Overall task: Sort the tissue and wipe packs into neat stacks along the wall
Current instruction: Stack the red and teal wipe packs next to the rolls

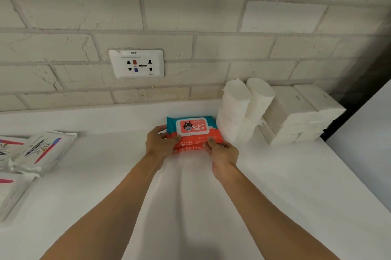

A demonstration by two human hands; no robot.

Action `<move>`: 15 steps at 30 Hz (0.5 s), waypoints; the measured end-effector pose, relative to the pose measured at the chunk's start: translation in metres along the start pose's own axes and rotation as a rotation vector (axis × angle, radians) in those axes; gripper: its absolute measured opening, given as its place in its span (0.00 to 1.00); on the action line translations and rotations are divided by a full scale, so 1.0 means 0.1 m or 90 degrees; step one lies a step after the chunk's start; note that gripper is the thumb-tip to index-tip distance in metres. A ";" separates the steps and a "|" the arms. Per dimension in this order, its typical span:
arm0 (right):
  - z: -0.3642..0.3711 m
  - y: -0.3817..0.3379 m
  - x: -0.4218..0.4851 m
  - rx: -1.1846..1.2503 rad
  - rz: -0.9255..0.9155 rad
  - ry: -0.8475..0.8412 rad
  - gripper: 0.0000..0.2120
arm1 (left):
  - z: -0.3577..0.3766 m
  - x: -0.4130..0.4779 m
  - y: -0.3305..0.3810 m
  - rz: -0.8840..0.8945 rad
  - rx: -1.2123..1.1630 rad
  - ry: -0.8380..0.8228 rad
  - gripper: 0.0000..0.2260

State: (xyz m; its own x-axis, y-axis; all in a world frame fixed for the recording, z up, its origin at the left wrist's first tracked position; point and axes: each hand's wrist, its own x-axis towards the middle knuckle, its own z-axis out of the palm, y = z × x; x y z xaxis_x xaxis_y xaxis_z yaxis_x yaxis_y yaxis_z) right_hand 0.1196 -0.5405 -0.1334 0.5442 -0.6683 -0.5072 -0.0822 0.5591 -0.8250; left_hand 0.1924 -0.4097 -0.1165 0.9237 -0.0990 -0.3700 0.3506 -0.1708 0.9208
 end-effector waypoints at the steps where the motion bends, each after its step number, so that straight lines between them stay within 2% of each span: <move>1: 0.00 -0.01 0.00 -0.004 -0.001 -0.008 0.12 | 0.00 0.00 -0.01 0.002 0.008 0.007 0.26; 7: -0.06 -0.08 -0.01 -0.057 -0.013 0.021 0.16 | -0.02 -0.01 -0.02 0.026 0.046 0.039 0.25; 11: -0.08 -0.08 -0.11 -0.148 -0.019 0.059 0.19 | -0.14 -0.06 -0.04 0.052 0.081 0.066 0.23; 15: 0.00 -0.02 -0.32 -0.231 -0.035 -0.029 0.15 | -0.37 -0.16 -0.05 0.096 0.096 0.085 0.20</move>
State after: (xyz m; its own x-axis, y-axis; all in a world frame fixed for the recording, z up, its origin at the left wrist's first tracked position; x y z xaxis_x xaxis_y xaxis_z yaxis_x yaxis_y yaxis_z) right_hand 0.1023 -0.5208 -0.1155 0.5925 -0.6650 -0.4547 -0.3381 0.3071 -0.8896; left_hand 0.1816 -0.3705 -0.1111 0.9797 -0.0053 -0.2006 0.1891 -0.3097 0.9318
